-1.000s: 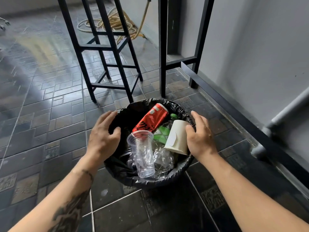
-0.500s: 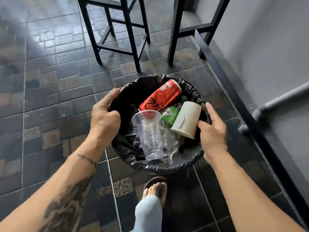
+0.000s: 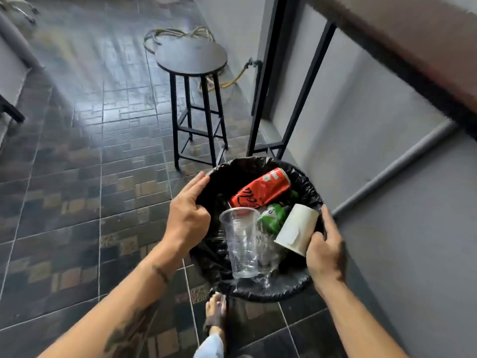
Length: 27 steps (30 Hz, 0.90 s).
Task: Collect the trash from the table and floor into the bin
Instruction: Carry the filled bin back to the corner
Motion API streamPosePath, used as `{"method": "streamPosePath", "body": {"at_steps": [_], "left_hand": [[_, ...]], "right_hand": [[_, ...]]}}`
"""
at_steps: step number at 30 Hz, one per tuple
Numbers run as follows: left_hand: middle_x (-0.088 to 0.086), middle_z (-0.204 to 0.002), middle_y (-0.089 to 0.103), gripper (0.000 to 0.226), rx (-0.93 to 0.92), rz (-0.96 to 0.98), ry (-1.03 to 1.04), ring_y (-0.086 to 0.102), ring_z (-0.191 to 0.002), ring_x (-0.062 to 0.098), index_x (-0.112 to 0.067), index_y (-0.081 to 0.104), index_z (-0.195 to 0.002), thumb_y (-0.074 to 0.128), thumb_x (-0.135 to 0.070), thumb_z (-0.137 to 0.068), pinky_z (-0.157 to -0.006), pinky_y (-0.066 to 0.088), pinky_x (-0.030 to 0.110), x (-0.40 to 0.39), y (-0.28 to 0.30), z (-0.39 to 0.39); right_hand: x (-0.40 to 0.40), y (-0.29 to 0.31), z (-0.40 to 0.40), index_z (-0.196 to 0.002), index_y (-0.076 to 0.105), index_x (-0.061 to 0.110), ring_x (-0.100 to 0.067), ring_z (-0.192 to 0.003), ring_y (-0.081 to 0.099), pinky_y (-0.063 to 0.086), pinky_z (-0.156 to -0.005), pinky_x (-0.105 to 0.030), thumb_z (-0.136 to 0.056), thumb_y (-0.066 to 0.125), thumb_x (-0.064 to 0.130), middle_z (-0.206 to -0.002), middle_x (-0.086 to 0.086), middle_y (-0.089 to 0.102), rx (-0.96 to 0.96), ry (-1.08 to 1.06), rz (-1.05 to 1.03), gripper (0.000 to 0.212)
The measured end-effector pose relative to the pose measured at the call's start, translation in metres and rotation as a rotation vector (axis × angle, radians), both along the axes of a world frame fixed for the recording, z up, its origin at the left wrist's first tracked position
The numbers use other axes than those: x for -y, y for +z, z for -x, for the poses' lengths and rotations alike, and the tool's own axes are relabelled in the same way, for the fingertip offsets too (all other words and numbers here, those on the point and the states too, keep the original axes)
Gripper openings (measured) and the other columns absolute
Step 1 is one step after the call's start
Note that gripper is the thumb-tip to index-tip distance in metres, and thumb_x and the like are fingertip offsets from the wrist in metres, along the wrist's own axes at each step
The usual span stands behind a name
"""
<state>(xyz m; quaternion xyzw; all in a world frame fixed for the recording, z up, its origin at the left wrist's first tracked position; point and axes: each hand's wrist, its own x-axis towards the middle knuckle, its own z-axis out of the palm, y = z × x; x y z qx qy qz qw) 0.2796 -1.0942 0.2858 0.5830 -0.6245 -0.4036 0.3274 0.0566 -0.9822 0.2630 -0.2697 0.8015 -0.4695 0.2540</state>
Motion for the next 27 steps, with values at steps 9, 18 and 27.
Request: {"method": "streamPosePath", "body": {"at_steps": [9, 18, 27], "left_hand": [[-0.017, -0.149, 0.048, 0.086, 0.011, 0.191, -0.173, 0.045, -0.136, 0.003, -0.020, 0.057, -0.143, 0.042, 0.021, -0.069, -0.115, 0.030, 0.015, -0.063, 0.170, -0.012], [-0.004, -0.146, 0.056, 0.071, 0.050, 0.204, -0.485, 0.050, -0.136, 0.015, -0.012, 0.063, -0.137, 0.046, 0.016, -0.074, -0.115, 0.025, 0.018, -0.102, 0.202, -0.004], [-0.007, -0.140, 0.058, 0.071, -0.001, 0.177, -0.856, 0.051, -0.117, 0.005, -0.013, 0.063, -0.135, 0.042, 0.017, -0.074, -0.101, 0.031, 0.013, -0.187, 0.212, 0.003]], "right_hand": [[-0.091, 0.178, -0.023, -0.147, 0.042, 0.008, -0.002, -0.139, 0.028, 0.013, -0.104, 0.001, -0.095, 0.030, -0.004, -0.158, -0.005, 0.035, -0.147, -0.089, 0.056, 0.055], [-0.192, 0.206, -0.081, -0.142, 0.053, 0.014, -0.016, -0.139, 0.041, 0.024, -0.107, -0.015, -0.095, 0.039, -0.002, -0.151, 0.000, 0.047, -0.202, -0.498, 0.054, 0.052], [-0.314, 0.219, -0.156, -0.143, 0.052, 0.017, -0.017, -0.141, 0.038, 0.026, -0.108, -0.021, -0.099, 0.037, -0.001, -0.151, 0.000, 0.046, -0.230, -0.828, -0.008, 0.049]]}}
